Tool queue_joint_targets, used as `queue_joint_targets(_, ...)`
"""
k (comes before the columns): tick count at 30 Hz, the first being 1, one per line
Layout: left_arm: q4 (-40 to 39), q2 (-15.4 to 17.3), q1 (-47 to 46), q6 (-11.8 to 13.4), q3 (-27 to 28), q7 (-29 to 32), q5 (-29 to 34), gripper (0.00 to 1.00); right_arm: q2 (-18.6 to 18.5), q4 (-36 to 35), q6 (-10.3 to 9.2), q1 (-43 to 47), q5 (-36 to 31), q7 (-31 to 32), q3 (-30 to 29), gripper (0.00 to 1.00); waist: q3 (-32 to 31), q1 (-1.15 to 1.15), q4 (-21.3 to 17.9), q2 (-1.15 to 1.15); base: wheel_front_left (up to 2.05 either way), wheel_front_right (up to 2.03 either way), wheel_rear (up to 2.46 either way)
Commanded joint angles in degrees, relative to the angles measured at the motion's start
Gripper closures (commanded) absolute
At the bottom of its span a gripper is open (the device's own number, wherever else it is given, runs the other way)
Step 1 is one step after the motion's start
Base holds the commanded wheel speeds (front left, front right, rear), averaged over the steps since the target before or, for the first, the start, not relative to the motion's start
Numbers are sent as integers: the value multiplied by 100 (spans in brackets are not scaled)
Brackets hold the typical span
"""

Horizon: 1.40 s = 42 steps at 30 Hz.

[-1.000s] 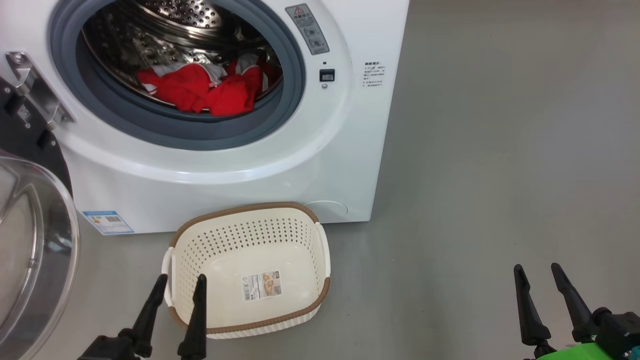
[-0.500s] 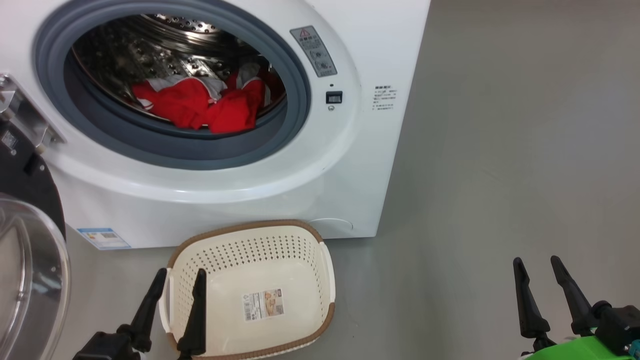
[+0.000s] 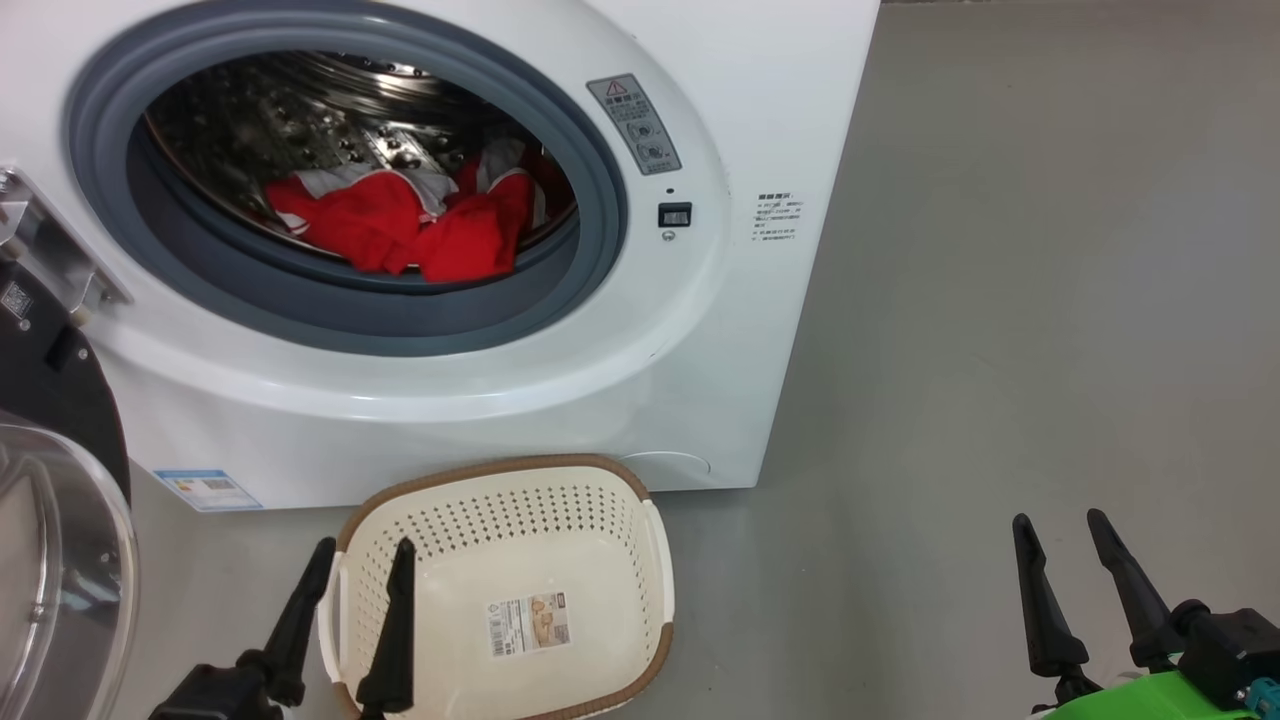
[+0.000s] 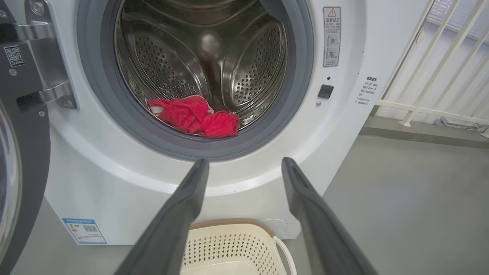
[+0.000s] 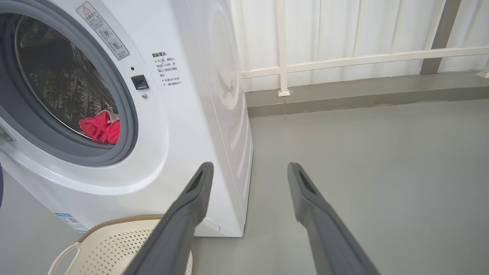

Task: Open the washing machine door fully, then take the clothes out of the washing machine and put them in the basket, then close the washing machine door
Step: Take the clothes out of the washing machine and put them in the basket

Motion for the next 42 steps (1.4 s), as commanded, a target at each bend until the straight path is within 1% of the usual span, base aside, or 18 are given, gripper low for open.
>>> queue_joint_targets(1, -78, 52, -148, -32, 165, -31, 50, 0, -85, -132, 1, -178, 3, -38, 133, 0, 8, 0, -13, 0, 0, 0, 0)
queue_joint_targets(8, 292, 49, -392, -32, 165, -31, 220, 0, -85, -133, 1, -273, 36, -38, 211, 0, 178, 0, -117, 0, 0, 0, 0)
queue_joint_targets(15, 858, 43, -1344, 9, 291, -31, 499, 0, -85, -141, 1, -489, 82, -38, 317, 0, 604, 0, -264, 0, 0, 0, 0)
queue_joint_targets(22, 1596, 42, -2725, 312, 241, -31, 784, 0, -85, -147, 1, -795, 186, -38, 466, 0, 1137, 0, -497, 0, 0, 0, 0)
queue_joint_targets(28, 2349, 105, -3922, 521, 398, -31, 961, 0, -85, -150, 1, -1099, 296, -38, 565, 0, 1581, 0, -735, 0, 0, 0, 0)
queue_joint_targets(35, 3220, 444, -5040, 822, 551, -31, 1172, 0, -85, -147, 1, -1410, 422, -38, 674, 0, 1959, 0, -1024, 0, 0, 0, 0)
queue_joint_targets(38, 3562, 568, -5394, 976, 548, -31, 1278, 0, -85, -154, 1, -1479, 454, -38, 716, 0, 2076, 0, -1111, 0, 0, 0, 0)
queue_joint_targets(40, 3698, 634, -5522, 1013, 555, -31, 1302, 0, -85, -155, 1, -1502, 465, -38, 730, 0, 2121, 0, -1139, 0, 0, 0, 0)
queue_joint_targets(42, 3973, 723, -5753, 1130, 555, -31, 1359, 0, -85, -154, 1, -1556, 487, -38, 751, 0, 2201, 0, -1191, 0, 0, 0, 0)
